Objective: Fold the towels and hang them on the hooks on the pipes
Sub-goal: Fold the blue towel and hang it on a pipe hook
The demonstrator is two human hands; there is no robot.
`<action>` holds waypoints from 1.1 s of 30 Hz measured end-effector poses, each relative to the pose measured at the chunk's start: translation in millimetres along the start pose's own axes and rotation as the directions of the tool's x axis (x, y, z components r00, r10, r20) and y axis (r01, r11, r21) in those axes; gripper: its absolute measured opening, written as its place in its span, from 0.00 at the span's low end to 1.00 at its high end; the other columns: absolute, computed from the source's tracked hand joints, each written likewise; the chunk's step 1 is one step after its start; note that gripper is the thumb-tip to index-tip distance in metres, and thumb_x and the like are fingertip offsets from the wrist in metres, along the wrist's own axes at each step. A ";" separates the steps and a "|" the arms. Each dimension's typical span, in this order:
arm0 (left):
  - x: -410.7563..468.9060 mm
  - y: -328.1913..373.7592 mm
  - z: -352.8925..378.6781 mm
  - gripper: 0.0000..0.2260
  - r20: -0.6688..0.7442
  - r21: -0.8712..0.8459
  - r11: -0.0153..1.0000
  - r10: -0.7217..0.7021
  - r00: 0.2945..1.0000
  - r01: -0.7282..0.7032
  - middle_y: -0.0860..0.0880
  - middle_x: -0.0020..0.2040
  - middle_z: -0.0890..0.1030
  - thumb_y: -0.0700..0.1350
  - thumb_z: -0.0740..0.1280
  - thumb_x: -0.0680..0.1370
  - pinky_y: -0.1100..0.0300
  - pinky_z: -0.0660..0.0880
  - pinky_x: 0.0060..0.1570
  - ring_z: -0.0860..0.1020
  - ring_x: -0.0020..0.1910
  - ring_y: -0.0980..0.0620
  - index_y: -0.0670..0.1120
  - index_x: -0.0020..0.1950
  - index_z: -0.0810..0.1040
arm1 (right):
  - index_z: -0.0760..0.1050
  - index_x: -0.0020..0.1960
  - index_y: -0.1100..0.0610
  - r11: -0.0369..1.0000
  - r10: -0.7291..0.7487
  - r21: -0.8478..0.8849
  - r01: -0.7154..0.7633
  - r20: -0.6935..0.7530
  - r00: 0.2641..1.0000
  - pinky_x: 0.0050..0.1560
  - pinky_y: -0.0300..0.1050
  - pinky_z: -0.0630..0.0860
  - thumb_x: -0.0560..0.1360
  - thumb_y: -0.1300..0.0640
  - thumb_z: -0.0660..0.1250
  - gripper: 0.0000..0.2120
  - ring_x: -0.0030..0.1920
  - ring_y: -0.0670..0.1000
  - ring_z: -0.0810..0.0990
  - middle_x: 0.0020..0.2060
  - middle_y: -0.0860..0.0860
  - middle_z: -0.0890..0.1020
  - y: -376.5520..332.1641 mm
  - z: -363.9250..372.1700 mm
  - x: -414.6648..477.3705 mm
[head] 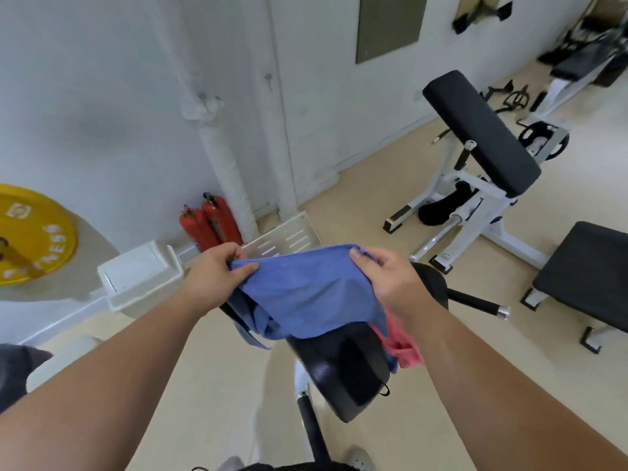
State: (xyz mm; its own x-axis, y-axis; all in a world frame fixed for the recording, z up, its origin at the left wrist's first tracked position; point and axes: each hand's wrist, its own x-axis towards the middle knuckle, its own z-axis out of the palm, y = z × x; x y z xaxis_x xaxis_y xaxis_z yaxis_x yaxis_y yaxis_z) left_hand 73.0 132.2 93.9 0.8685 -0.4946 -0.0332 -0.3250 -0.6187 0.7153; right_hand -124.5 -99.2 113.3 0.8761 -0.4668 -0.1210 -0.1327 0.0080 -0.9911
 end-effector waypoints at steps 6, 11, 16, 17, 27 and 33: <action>-22.2 -72.0 -54.3 0.14 0.125 0.025 0.998 0.054 0.991 -0.057 0.51 0.32 0.76 0.49 0.78 0.73 0.63 0.67 0.35 0.71 0.32 0.56 0.47 0.35 0.77 | 0.70 0.51 0.67 0.999 0.043 0.020 -0.040 -0.174 0.984 0.46 0.51 0.68 0.70 0.28 0.64 0.39 0.42 0.51 0.71 0.39 0.56 0.74 -15.8 95.6 25.5; -39.0 -146.6 -108.9 0.20 0.307 -0.097 0.991 -0.056 0.950 0.090 0.50 0.30 0.69 0.49 0.76 0.75 0.64 0.66 0.28 0.67 0.26 0.57 0.35 0.37 0.74 | 0.74 0.41 0.63 0.998 0.003 -0.066 -0.023 -0.294 0.956 0.38 0.44 0.68 0.82 0.44 0.62 0.22 0.35 0.48 0.72 0.32 0.50 0.73 -28.4 192.7 30.1; -57.2 -229.4 -151.8 0.15 0.446 -0.030 0.982 -0.152 0.882 0.185 0.50 0.31 0.73 0.46 0.76 0.74 0.60 0.69 0.33 0.70 0.30 0.54 0.37 0.37 0.76 | 0.69 0.34 0.55 0.992 -0.063 -0.121 0.019 -0.370 0.927 0.37 0.45 0.64 0.82 0.49 0.63 0.20 0.34 0.49 0.67 0.30 0.49 0.68 -47.0 268.5 44.5; -62.5 -246.3 -159.6 0.15 0.439 -0.058 0.969 -0.193 0.877 0.242 0.51 0.31 0.74 0.45 0.76 0.74 0.59 0.70 0.34 0.71 0.31 0.53 0.38 0.35 0.76 | 0.70 0.35 0.58 0.993 -0.067 -0.114 0.024 -0.392 0.918 0.37 0.44 0.64 0.82 0.50 0.63 0.20 0.34 0.48 0.67 0.31 0.51 0.68 -49.0 278.6 46.9; -75.7 -289.1 -232.0 0.09 0.159 -0.355 0.872 -0.299 0.941 0.337 0.48 0.38 0.80 0.48 0.68 0.81 0.54 0.73 0.42 0.76 0.40 0.49 0.45 0.44 0.78 | 0.74 0.37 0.60 0.974 0.002 -0.203 -0.095 -0.415 0.910 0.39 0.46 0.70 0.81 0.54 0.65 0.15 0.35 0.49 0.72 0.32 0.53 0.75 -23.2 357.7 55.8; -39.0 -220.9 -261.3 0.10 0.164 -0.251 0.957 -0.106 0.981 0.146 0.50 0.38 0.80 0.49 0.65 0.82 0.57 0.72 0.43 0.75 0.38 0.56 0.47 0.44 0.79 | 0.79 0.61 0.48 0.932 -0.047 -0.350 0.095 0.142 0.989 0.45 0.28 0.71 0.80 0.60 0.66 0.12 0.39 0.33 0.77 0.39 0.47 0.80 -36.2 437.9 44.9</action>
State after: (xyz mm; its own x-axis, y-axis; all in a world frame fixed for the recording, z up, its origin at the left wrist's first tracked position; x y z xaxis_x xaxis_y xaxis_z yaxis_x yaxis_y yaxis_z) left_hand 208.7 447.7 119.6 0.8249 -0.5193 -0.2232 -0.0902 -0.5108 0.8549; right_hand 122.6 266.9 119.7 0.9384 -0.3359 -0.0810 -0.2029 -0.3459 -0.9161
